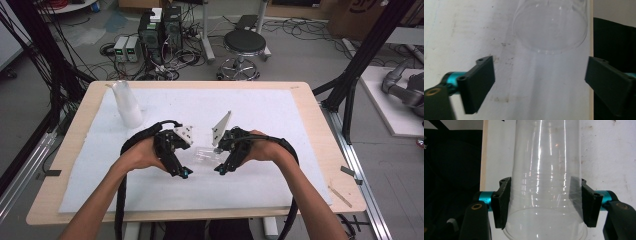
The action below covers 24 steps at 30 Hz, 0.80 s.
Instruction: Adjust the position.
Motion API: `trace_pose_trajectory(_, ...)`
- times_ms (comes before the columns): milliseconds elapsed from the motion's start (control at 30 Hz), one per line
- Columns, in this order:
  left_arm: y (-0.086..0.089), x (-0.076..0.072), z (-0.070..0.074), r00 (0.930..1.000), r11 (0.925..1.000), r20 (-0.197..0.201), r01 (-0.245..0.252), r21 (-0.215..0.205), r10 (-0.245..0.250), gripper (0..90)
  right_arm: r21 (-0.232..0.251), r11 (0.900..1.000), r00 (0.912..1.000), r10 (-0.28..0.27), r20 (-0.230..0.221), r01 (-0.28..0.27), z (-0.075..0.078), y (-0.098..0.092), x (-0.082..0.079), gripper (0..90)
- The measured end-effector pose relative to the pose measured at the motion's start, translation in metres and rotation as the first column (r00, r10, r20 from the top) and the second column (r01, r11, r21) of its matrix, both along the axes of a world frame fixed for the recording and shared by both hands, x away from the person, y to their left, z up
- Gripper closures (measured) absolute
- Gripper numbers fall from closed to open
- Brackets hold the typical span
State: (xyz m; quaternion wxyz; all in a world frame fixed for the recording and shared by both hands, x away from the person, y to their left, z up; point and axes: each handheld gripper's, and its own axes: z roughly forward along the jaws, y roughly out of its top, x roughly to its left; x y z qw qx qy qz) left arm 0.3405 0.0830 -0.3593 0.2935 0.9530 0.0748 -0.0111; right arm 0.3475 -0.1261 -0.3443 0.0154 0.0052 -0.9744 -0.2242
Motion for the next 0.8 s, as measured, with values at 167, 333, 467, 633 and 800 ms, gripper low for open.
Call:
trace_pose_trajectory(167, -0.008, 0.001, 0.001, 0.9999, 0.9996, -0.013, 0.010, 0.025, -0.010, 11.8, -0.017, 1.000, 1.0000, 0.000, 0.002, 0.000, -0.002, 0.001, 0.000, 37.0)
trace_pose_trajectory(333, -0.013, 0.002, 0.001, 0.9992, 0.9990, -0.022, 0.033, 0.030, -0.033, 16.2, -0.019, 1.000, 0.9999, 0.007, 0.012, -0.007, -0.002, 0.002, 0.000, 37.0)
trace_pose_trajectory(467, -0.015, 0.003, 0.000, 0.9989, 0.9984, -0.023, 0.042, 0.037, -0.041, 20.7, -0.021, 1.000, 0.9999, 0.008, 0.009, -0.008, -0.003, 0.003, -0.001, 37.0)
trace_pose_trajectory(633, -0.016, 0.005, 0.000, 0.9980, 0.9980, -0.026, 0.058, 0.024, -0.058, 26.5, -0.025, 1.000, 0.9999, 0.009, 0.008, -0.009, -0.004, 0.004, -0.001, 37.1)
trace_pose_trajectory(800, -0.019, 0.005, 0.000, 0.9979, 0.9980, -0.024, 0.060, 0.022, -0.060, 34.3, -0.027, 0.999, 0.9998, 0.018, 0.012, -0.018, -0.004, 0.006, -0.001, 37.1)
